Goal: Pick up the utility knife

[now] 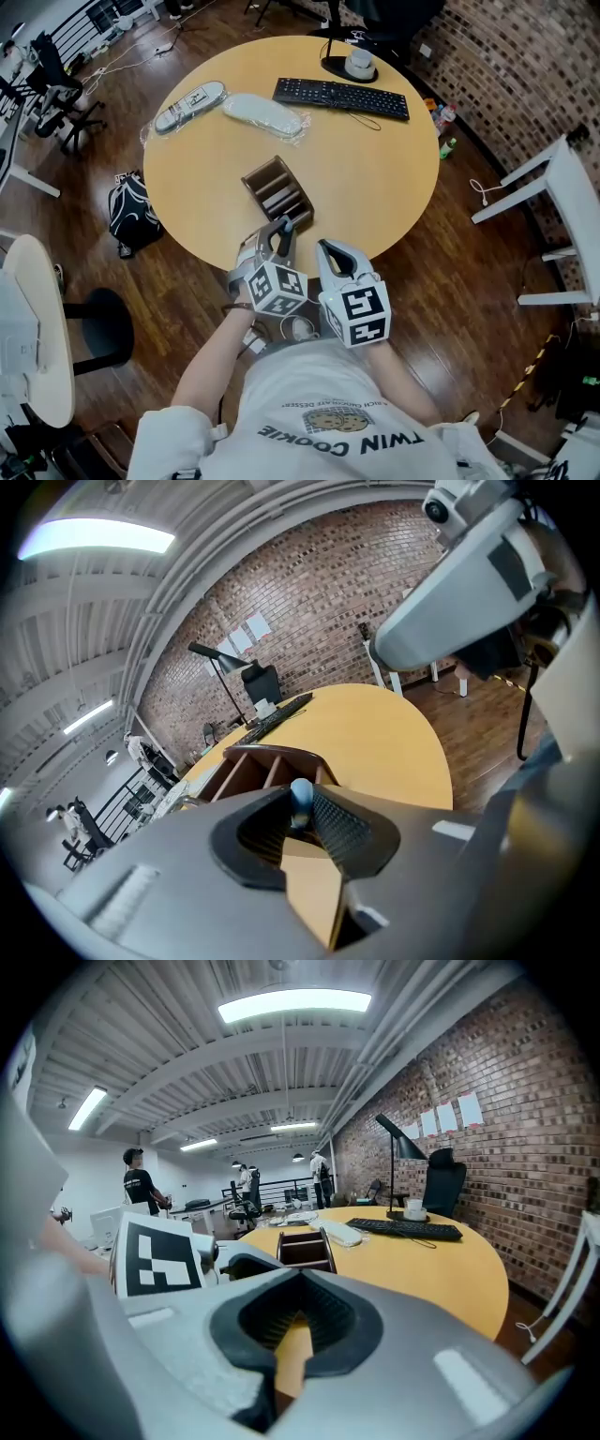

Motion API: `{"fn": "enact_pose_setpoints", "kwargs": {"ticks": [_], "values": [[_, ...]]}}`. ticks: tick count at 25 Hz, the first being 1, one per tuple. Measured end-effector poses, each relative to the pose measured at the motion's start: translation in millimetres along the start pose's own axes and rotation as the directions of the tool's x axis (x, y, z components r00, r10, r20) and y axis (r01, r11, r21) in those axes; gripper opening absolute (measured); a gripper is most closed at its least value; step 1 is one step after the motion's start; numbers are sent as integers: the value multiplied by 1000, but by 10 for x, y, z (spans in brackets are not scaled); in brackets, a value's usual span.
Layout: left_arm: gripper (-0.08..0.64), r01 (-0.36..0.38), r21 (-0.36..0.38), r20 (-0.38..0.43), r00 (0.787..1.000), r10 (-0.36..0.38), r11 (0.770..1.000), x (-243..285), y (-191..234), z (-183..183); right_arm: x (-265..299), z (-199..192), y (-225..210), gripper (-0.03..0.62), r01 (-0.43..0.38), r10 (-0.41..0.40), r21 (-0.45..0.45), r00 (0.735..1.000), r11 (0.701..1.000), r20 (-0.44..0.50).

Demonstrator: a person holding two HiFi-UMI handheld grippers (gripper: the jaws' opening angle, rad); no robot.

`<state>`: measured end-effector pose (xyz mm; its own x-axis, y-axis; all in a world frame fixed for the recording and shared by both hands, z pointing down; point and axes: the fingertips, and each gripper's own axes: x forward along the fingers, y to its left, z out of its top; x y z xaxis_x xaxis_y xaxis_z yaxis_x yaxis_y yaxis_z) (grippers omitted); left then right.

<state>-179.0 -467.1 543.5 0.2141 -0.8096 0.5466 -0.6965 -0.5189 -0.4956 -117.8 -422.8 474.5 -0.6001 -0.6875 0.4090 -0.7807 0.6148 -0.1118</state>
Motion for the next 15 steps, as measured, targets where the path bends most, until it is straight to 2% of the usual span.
{"fn": "enact_pose_setpoints", "kwargs": {"ticks": [9, 15], "values": [[74, 10, -93, 71, 998, -3, 996, -212, 84, 159, -97, 52, 53, 0, 14, -14, -16, 1000, 1000, 8], [74, 23, -219, 122, 993, 4, 975, -447, 147, 233, -183, 96, 123, 0, 27, -27, -32, 1000, 999, 11]]}}
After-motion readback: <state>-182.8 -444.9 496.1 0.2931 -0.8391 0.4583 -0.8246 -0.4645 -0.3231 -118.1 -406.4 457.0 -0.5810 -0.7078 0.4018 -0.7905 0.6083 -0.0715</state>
